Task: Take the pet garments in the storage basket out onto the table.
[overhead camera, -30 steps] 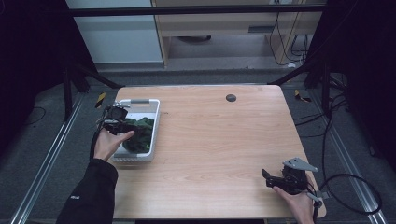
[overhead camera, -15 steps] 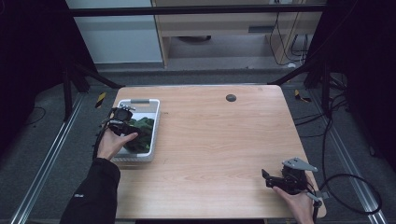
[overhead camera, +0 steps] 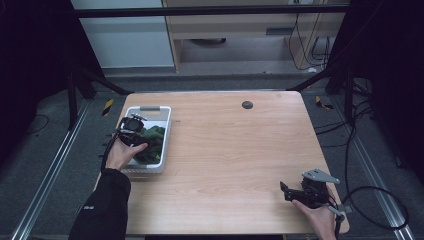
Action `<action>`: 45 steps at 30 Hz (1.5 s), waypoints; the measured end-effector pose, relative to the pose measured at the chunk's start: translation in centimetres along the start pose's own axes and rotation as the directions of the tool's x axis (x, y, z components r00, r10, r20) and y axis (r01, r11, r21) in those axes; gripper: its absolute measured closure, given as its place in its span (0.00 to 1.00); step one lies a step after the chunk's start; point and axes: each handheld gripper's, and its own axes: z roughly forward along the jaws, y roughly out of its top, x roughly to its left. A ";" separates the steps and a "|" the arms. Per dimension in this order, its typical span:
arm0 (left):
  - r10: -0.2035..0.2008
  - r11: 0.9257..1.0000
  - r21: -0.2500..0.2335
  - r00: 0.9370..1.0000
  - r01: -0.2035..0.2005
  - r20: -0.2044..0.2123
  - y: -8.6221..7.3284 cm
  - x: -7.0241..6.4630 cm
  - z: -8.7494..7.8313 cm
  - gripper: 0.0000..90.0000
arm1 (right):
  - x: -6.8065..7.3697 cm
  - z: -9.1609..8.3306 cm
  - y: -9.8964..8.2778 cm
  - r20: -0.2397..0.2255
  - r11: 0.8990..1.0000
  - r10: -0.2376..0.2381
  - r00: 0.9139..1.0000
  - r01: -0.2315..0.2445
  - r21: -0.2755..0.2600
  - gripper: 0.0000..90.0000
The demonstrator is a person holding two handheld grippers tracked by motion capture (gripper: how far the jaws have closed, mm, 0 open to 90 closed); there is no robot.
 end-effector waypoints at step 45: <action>-0.018 0.990 -0.139 0.998 0.026 0.063 -0.6 1.0 -8.6 0.90 | 0.0 -0.1 0.0 -0.005 1.000 0.001 1.000 -0.001 -0.001 0.10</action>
